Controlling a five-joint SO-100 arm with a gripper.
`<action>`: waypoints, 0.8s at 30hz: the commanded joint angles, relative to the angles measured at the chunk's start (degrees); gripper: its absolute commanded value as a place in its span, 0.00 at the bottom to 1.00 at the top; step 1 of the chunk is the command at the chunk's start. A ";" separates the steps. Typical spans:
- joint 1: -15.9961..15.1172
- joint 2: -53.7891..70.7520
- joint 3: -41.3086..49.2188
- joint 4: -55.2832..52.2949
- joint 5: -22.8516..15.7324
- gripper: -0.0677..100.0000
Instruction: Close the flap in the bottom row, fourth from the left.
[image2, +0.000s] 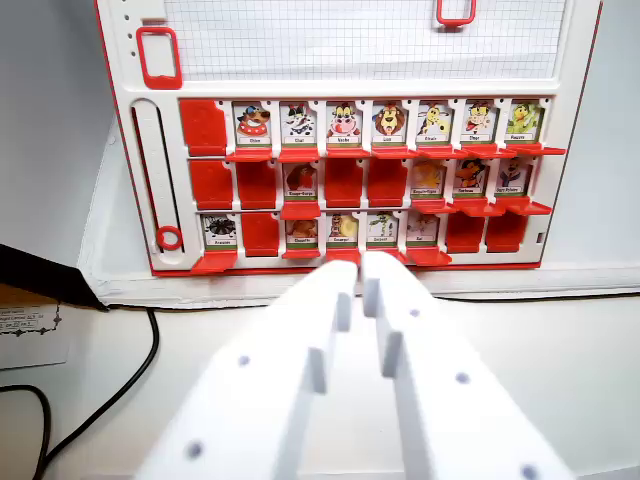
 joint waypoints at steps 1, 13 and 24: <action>-0.09 1.85 -7.56 1.41 0.97 0.00; -1.05 4.75 -6.42 1.76 0.53 0.00; 5.27 14.15 25.75 -14.24 -3.96 0.00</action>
